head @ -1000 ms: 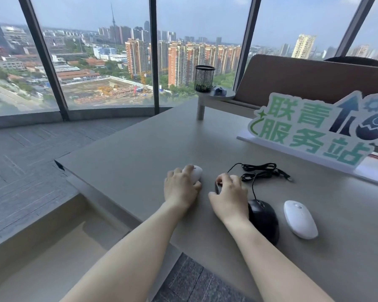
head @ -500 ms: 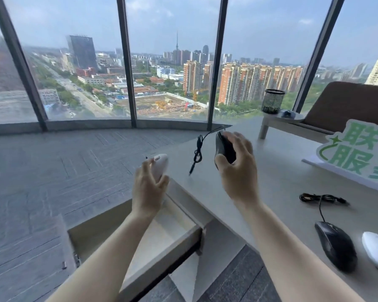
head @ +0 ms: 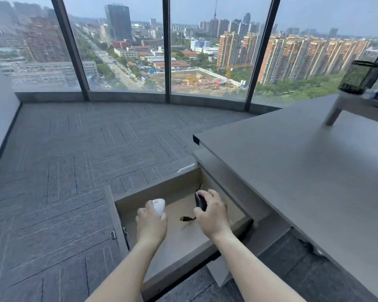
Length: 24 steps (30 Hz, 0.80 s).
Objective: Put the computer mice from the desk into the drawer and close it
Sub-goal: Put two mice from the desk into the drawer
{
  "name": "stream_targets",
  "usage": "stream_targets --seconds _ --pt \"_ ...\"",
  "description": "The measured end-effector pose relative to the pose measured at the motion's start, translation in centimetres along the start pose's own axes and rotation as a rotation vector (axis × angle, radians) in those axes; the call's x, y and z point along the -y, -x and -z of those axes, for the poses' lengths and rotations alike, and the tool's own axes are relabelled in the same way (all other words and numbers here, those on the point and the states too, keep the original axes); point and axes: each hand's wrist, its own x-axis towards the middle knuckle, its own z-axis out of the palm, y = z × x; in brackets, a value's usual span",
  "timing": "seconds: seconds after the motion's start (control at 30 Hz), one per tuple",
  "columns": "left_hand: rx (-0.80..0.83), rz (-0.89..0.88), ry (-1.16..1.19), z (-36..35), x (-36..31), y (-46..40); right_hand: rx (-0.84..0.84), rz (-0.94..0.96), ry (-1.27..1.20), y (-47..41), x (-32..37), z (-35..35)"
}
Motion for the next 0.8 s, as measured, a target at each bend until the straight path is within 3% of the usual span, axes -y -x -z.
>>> stream_targets --seconds 0.17,0.43,0.6,0.8 --pt "0.1 0.123 -0.098 -3.6 1.4 -0.9 0.263 -0.227 0.285 -1.9 -3.1 -4.7" --pt "0.138 0.123 -0.22 -5.1 1.8 -1.5 0.442 -0.282 0.537 -3.3 -4.3 -7.6" --pt "0.048 -0.011 -0.078 -2.8 -1.4 -0.7 0.151 -0.102 0.332 -2.3 -2.5 -3.2" --pt "0.04 -0.396 0.195 -2.7 -11.9 5.2 -0.352 0.128 0.065 2.2 -1.4 10.9"
